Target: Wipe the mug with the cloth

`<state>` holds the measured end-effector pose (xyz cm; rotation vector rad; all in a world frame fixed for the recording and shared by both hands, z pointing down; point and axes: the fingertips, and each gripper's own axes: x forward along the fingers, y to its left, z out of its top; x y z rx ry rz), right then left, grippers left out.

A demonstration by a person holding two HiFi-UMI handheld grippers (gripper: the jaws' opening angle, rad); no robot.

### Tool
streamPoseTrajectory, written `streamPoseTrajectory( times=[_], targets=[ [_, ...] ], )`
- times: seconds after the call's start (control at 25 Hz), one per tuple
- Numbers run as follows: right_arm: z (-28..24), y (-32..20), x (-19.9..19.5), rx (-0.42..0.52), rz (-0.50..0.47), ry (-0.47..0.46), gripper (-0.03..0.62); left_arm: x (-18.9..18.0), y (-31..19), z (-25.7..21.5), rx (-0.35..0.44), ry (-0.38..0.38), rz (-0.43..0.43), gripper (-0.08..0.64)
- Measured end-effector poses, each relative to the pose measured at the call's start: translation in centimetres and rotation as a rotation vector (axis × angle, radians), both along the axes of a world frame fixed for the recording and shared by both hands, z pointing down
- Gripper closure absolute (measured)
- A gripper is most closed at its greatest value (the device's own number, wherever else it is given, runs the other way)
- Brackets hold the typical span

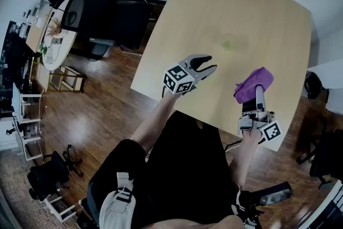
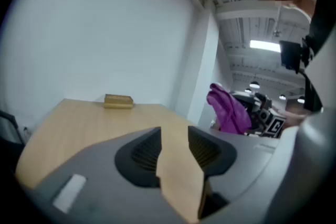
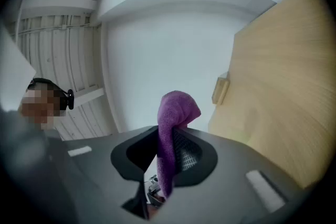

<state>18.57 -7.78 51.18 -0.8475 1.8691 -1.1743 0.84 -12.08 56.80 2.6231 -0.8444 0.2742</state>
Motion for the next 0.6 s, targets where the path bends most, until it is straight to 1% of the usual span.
streamPoseTrajectory(
  times=[0.12, 0.2, 0.28, 0.44, 0.52, 0.6],
  targets=[
    [-0.4, -0.9, 0.6, 0.016, 0.024, 0.023, 0.526, 0.4, -2.6, 2.2, 0.031, -0.114, 0.039, 0.399],
    [-0.7, -1.1, 0.9, 0.013, 0.045, 0.036, 0.526, 0.8, -4.2, 4.4, 0.048, -0.220, 0.082, 0.396],
    [-1.1, -1.4, 1.1, 0.005, 0.068, 0.050, 0.526, 1.6, -5.8, 6.9, 0.079, -0.355, 0.155, 0.393],
    [-1.9, -2.2, 0.1, 0.006, 0.077, 0.092, 0.526, 3.3, -9.2, 10.8, 0.188, -0.628, 0.312, 0.393],
    [-1.9, -2.4, -0.4, -0.005, 0.078, 0.108, 0.526, 4.1, -10.0, 12.7, 0.209, -0.734, 0.394, 0.393],
    [-1.8, -2.4, -1.0, -0.018, 0.074, 0.122, 0.526, 4.7, -10.2, 14.8, 0.213, -0.829, 0.480, 0.386]
  ],
)
